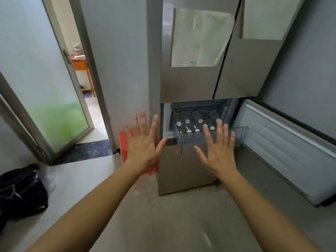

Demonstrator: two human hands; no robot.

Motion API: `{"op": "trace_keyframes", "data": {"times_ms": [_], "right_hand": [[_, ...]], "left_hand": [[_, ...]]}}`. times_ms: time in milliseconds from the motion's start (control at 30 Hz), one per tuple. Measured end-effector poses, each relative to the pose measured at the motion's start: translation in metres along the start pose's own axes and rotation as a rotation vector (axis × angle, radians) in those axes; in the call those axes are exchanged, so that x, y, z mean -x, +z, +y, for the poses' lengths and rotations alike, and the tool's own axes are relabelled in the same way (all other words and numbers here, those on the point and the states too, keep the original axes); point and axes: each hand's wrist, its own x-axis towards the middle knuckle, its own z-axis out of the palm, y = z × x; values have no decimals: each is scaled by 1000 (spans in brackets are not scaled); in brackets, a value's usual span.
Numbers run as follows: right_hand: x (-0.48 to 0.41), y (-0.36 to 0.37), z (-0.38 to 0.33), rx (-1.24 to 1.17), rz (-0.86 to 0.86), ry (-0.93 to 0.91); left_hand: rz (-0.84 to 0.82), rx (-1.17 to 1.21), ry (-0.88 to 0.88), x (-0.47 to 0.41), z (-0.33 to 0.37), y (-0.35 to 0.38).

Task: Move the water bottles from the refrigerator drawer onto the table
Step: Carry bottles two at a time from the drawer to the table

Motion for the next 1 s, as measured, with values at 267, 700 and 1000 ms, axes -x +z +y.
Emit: {"op": "trace_keyframes", "data": {"times_ms": [267,700,1000], "right_hand": [[-42,22,135,28,25,311],[-163,146,281,-162,-275,256],[-269,216,301,-184,-500,-62]], "left_hand": [[-192,70,255,-125,121,79],[-478,-64,193,-227,226,209],[-616,-26,6,-267,246,261]]}}
